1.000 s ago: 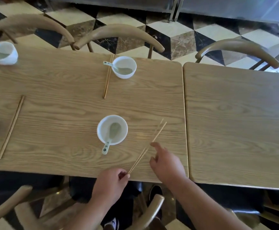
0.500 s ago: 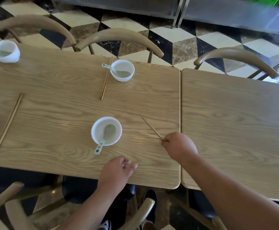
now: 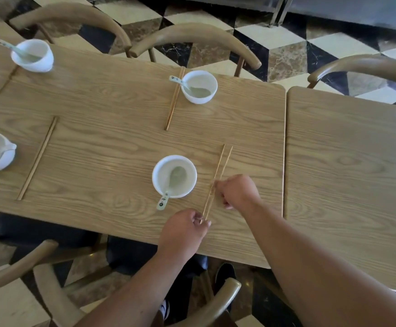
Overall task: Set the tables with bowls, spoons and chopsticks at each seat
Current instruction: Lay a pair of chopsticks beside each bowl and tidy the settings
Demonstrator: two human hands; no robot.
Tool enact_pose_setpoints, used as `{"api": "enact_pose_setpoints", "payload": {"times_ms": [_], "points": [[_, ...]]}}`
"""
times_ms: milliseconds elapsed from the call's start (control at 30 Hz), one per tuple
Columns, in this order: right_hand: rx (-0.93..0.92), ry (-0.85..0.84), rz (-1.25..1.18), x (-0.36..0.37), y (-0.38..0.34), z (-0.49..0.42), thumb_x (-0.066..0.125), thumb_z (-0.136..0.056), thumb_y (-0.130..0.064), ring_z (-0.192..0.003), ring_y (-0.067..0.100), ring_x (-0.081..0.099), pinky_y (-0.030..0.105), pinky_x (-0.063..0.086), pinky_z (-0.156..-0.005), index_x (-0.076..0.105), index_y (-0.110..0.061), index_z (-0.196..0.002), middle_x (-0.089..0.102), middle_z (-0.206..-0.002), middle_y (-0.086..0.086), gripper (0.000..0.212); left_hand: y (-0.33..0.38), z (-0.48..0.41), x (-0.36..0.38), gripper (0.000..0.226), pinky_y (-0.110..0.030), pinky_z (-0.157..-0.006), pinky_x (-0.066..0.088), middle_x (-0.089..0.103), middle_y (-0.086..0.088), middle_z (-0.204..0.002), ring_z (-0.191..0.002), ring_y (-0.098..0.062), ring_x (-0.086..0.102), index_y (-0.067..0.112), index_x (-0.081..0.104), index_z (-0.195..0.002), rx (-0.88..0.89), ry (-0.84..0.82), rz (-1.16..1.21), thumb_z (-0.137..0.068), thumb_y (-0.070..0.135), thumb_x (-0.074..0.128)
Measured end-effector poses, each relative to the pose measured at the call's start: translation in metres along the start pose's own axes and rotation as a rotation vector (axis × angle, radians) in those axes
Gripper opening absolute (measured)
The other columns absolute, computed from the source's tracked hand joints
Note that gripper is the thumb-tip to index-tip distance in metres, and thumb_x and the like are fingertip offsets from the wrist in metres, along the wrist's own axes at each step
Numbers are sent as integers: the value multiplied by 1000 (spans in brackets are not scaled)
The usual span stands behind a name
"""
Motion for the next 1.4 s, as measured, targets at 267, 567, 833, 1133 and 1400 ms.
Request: {"api": "enact_pose_setpoints", "payload": {"times_ms": [267,567,833,1133,1400], "points": [[-58,47,211,37,37,42,70,-88,-32,-74,17,71,29,55,-63,72,-24,-87,74,-75,-5,9,2,-10,-4,11,-31,-81,57,78,16,-94,-92,-7,72,34,74,-103,-24,19,-84,-94,39,71],[-7,-46,-42,56,54,27,64,-82,-13,-70,31,79,54,67,-74,74,-12,-76,79,-66,6,11,-9,-22,-2,9,-39,-83,64,79,14,-74,-78,-7,77,31,78,-93,-41,-43,25,-93,39,73],[52,-39,-170,56,63,23,67,-96,-4,-62,24,73,43,68,-69,74,-2,-88,80,-77,17,11,-7,-19,-3,9,-31,-76,59,75,12,-74,-76,-6,73,29,79,-96,-4,28,3,-97,35,73],[60,-46,-194,58,66,21,68,-98,-7,-61,23,72,37,66,-64,73,-3,-90,77,-71,13,10,-6,-18,-4,8,-27,-70,55,75,11,-73,-75,-7,73,29,79,-95,-7,13,20,-97,34,74],[-94,88,1,44,20,59,61,-89,-30,-64,27,75,46,66,-66,70,-16,-77,77,-67,5,20,-15,5,-31,37,-36,-59,50,69,-6,-61,-53,-13,61,11,67,-67,-9,-45,142,-90,40,62]]}}
Point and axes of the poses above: each hand's wrist, its own z-axis away from the middle knuckle, its own x-axis out of the palm, y = z × x, the point moved 10 cm from there along -z, towards the middle knuckle
